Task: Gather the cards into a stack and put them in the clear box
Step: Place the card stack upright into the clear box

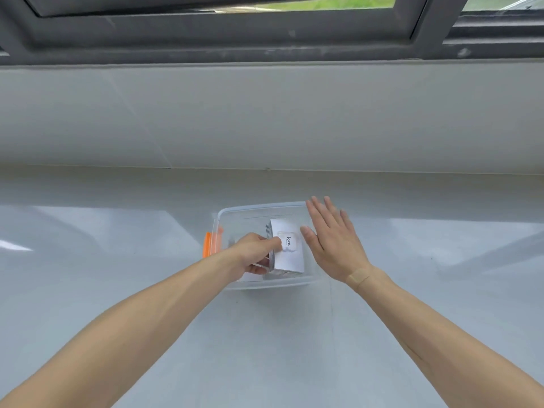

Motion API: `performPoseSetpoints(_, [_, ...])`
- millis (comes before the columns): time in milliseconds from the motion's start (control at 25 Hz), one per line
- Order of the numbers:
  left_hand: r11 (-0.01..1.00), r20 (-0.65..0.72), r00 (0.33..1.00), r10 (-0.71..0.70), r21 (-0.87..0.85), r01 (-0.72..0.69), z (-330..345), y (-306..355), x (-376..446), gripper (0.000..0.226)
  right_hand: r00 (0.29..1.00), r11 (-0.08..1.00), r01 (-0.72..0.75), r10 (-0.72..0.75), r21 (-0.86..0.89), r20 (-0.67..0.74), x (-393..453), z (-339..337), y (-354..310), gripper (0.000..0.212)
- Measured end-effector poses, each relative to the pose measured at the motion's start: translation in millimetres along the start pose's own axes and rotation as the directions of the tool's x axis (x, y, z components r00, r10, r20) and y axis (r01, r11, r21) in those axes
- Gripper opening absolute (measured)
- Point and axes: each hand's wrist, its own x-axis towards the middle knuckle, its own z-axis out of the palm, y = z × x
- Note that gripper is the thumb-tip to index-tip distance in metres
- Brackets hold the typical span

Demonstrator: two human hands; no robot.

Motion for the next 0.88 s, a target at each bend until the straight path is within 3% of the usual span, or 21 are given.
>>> performPoseSetpoints(200, [0.995,-0.030,0.998,-0.049,0.080,0.052,21,4,17,0.012,0.999,0.994,0.043,-0.045,-0.101,-0.014,4,8,7,0.061])
performPoseSetpoints(481, [0.986,-0.059,0.997,-0.056,0.154,0.064,36,1,32,0.017,0.999,0.994,0.026,-0.030,-0.106,-0.033,5,13,8,0.060])
performPoseSetpoints(721, [0.873,-0.172,0.985,0.031,0.485,0.057,45,2,34,0.021,0.999,0.998,0.010,-0.013,-0.065,-0.044,4,15,8,0.059])
performPoseSetpoints(881, [0.865,-0.199,0.979,0.032,0.497,0.073,45,3,38,0.022,0.999,1.000,0.000,-0.001,-0.021,-0.044,3,13,6,0.058])
